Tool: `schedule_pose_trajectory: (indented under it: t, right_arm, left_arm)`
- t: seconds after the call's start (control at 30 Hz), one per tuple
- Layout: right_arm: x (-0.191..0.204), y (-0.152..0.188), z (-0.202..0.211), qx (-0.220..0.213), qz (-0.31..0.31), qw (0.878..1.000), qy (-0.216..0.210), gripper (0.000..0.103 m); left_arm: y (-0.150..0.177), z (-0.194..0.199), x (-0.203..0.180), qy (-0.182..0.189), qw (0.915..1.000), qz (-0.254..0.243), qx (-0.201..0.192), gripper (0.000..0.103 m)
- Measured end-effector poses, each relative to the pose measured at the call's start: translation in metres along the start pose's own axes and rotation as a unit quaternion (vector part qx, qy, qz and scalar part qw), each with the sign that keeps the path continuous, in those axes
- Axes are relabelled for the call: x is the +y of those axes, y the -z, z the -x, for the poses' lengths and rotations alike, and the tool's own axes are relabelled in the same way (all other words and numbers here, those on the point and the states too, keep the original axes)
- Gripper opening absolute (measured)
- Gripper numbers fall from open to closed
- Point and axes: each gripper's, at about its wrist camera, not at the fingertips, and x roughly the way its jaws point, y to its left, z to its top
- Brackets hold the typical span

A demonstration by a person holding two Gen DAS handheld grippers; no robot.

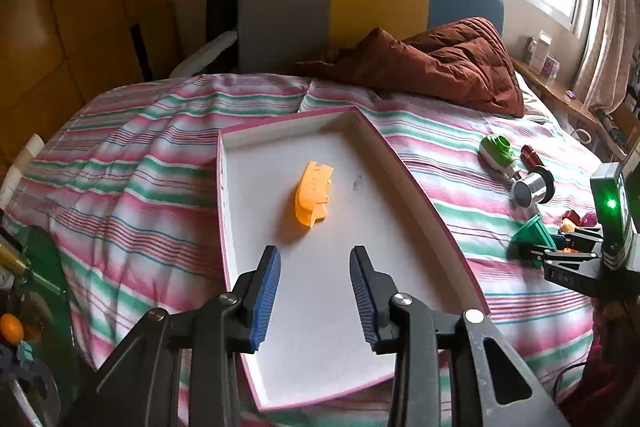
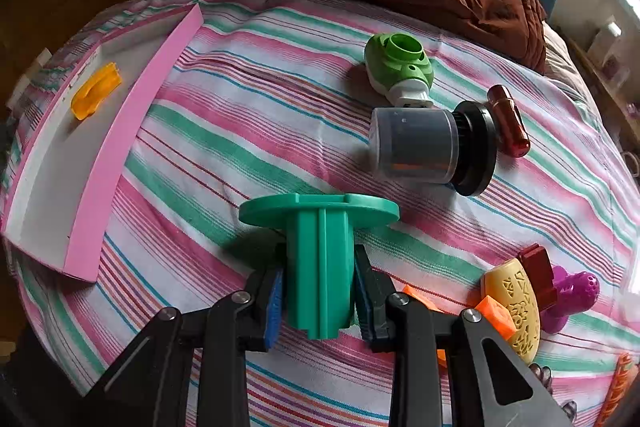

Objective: Organize rigid objects
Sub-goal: 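Open the left gripper to release the yellow-orange piece in the tray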

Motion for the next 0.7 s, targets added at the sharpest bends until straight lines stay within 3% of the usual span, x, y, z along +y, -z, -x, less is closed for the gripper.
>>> schedule_pose_trajectory:
  t: [0.7]
  right_arm:
    - [0.01, 0.004, 0.0, -0.021, 0.031, 0.999, 0.032, 0.03]
  left_arm:
    - [0.012, 0.019, 0.0, -0.002, 1.0, -0.003, -0.008, 0.036]
